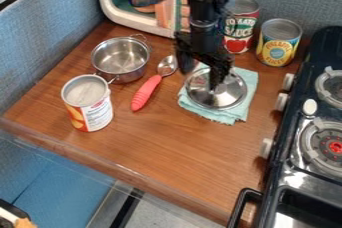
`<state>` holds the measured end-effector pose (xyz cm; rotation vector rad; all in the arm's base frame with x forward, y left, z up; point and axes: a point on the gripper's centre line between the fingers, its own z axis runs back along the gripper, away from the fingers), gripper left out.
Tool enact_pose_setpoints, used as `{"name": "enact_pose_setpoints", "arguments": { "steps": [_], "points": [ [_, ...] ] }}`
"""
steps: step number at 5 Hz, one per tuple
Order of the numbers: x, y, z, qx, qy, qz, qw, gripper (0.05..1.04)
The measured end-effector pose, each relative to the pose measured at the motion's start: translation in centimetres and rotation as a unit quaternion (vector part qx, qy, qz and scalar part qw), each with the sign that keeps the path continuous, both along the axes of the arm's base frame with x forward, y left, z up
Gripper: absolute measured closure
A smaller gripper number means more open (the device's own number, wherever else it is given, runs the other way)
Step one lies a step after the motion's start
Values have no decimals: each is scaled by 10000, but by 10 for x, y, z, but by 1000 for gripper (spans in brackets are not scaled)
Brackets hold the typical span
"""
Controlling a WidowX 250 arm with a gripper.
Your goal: Take the pot lid and put it over the silver pot
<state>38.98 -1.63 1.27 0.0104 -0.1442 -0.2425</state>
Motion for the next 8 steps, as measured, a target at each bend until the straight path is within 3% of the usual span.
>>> {"name": "enact_pose_setpoints", "arguments": {
  "steps": [1, 3, 5, 6, 7, 8],
  "points": [
    [7, -11, -2, -34, -75, 18, 10000, 84],
    [15, -13, -21, -83, 68, 237, 9997, 133],
    [18, -5, -21, -106, 84, 387, 9992, 723],
    [15, -6, -21, -128, 131, 322, 9993, 914],
    [12, -4, -13, -271, 264, 276, 9989, 1016],
    [31, 14, 35, -518, -196, 489, 9973, 1029]
  ]
}}
